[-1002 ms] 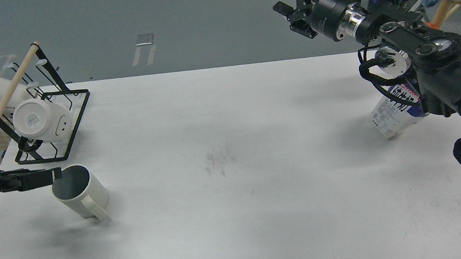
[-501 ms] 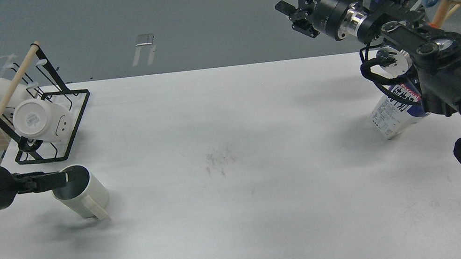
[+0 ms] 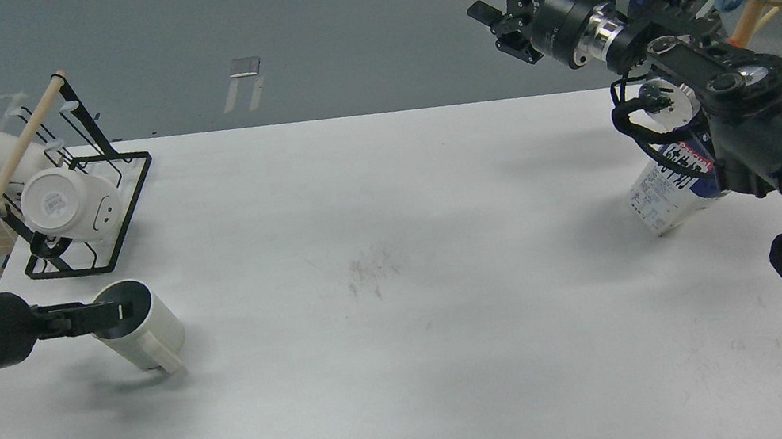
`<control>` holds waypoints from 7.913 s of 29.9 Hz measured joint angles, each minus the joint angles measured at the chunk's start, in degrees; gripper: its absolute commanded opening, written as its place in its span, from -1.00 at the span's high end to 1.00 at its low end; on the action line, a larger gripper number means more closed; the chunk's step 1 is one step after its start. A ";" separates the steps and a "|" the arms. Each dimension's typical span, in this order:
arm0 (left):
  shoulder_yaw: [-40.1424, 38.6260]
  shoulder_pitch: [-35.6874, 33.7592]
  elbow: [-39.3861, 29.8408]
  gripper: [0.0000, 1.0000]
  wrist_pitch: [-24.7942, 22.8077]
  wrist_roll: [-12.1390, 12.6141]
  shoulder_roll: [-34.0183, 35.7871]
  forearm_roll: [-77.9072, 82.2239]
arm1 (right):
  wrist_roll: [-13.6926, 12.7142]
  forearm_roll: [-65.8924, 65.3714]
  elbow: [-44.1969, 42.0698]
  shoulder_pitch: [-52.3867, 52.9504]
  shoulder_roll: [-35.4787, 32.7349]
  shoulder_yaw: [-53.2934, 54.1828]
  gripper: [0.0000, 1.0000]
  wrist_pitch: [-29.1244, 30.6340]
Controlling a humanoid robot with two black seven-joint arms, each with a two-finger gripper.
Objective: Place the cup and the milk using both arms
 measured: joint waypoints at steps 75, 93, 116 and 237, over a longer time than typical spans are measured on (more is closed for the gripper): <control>15.83 -27.99 -3.05 1.00 0.00 12.86 -31.07 6.23 | 0.00 0.33 0.53 8.71 0.00 5.08 -1.00 -4.97; 24.67 -33.44 1.68 1.00 0.00 12.21 -34.49 6.14 | 0.00 0.44 0.78 8.01 0.00 5.19 -1.00 -4.97; 28.07 -34.66 3.00 1.00 0.00 12.23 -38.89 6.02 | 0.00 0.44 0.79 7.85 0.00 5.16 -1.00 -4.97; -7.22 -25.31 5.23 -0.96 0.58 11.35 -23.20 -62.94 | -0.01 -57.40 52.30 -24.35 -49.74 -18.85 -0.65 -56.00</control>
